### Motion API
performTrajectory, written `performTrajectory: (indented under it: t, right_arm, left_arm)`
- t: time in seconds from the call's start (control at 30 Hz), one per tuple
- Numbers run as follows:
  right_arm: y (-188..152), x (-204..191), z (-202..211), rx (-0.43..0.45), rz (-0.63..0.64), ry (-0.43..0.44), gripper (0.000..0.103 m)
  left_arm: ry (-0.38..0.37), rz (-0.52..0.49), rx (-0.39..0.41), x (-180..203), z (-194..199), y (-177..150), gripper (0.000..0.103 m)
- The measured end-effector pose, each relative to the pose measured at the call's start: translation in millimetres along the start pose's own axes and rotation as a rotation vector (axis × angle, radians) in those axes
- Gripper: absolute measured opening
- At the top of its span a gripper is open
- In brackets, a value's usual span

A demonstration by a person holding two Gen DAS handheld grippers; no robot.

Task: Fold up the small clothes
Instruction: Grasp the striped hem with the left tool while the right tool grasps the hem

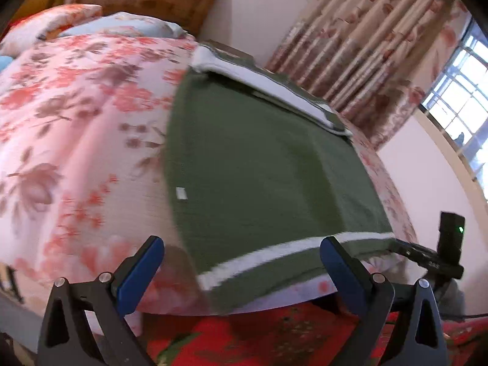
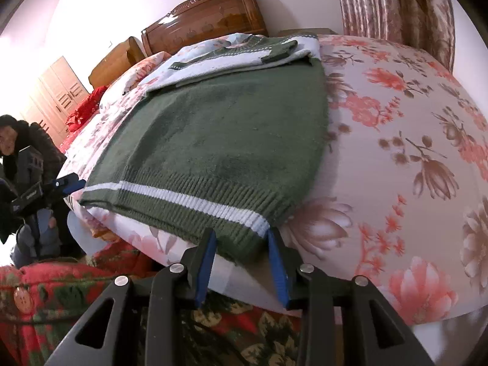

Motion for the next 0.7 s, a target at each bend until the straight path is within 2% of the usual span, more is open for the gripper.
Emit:
performTrajectory:
  t: [0.03, 0.1, 0.2, 0.33, 0.47, 0.57, 0.67, 0.7]
  right_arm:
    - [3, 1, -2, 0.004, -0.017, 0.007, 0.036]
    - [5, 4, -3, 0.014, -0.05, 0.015, 0.036]
    - [6, 10, -1, 0.022, -0.094, 0.026, 0.036]
    - [1, 11, 2, 0.015, -0.088, 0.041, 0.036]
    - [6, 9, -1, 0.032, -0.091, 0.053, 0.043]
    - [16, 8, -9, 0.046, -0.099, 0.051, 0.044]
    - [19, 8, -12, 0.04, -0.097, 0.046, 0.044]
    - [18, 8, -11, 0.039, -0.092, 0.048, 0.044]
  left_arm:
    - [-0.01, -0.003, -0.011, 5, -3, -1, 0.103]
    - [0.024, -0.009, -0.009, 8, -8, 4, 0.103]
    - [0.031, 0.025, -0.002, 1, -4, 7, 0.103]
    - [0.07, -0.019, -0.027, 3, -3, 0, 0.103]
    - [0.061, -0.041, -0.042, 14, -14, 2, 0.103]
    - [0.065, -0.033, -0.04, 19, -21, 7, 0.103]
    - [0.116, -0.062, -0.051, 18, -21, 5, 0.103]
    - [0.111, -0.054, -0.053, 16, -19, 5, 0.103]
Point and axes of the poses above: each gripper's, at about its wrist camera, not at the fingertips, and z roughly against the way its jaws point, x to its right, y to its top, the point moved 8 cm from there along -z, roughly the way its jaws point, and after that the axes turned 14 degrees about z, right-handed, at the moved point
